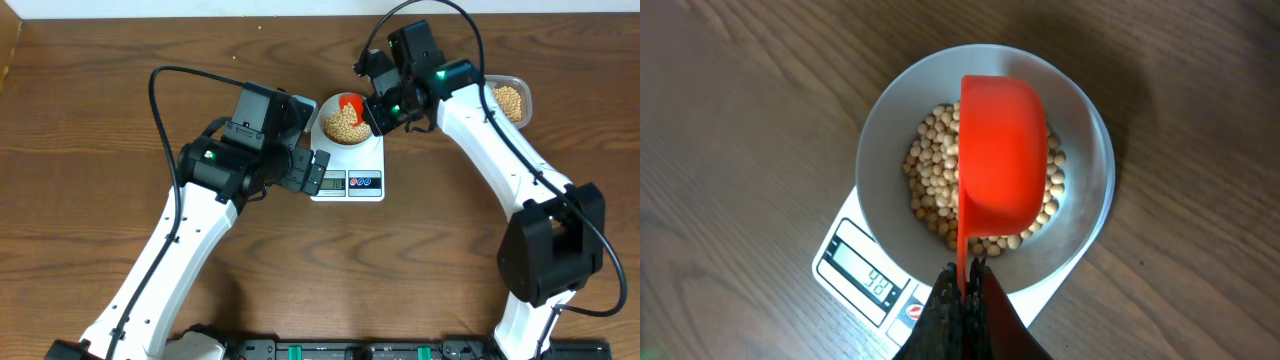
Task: Scoop item into bowl and weigh 50g on scale
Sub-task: 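Tilt the red scoop slowly to trickle soybeans into the bowl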
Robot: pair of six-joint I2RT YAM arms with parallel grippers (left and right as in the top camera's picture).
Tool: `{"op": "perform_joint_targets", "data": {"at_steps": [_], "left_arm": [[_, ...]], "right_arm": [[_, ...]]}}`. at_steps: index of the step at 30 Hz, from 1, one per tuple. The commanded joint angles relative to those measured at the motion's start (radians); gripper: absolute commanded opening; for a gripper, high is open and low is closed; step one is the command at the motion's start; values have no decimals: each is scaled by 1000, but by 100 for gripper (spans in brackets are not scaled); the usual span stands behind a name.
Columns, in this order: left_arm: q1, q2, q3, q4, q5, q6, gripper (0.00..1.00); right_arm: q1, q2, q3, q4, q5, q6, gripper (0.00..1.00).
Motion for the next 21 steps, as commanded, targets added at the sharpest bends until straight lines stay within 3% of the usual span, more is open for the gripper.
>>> {"op": "perform_joint_targets", "data": {"at_steps": [1,21], "left_arm": [[2,-5,7,-3,9,-8,97],[2,-5,7,-3,8,-8,97]], "right_arm": [[3,-28,6,5,13,-25,1],[3,-43,6,12,13,-51,1]]}}
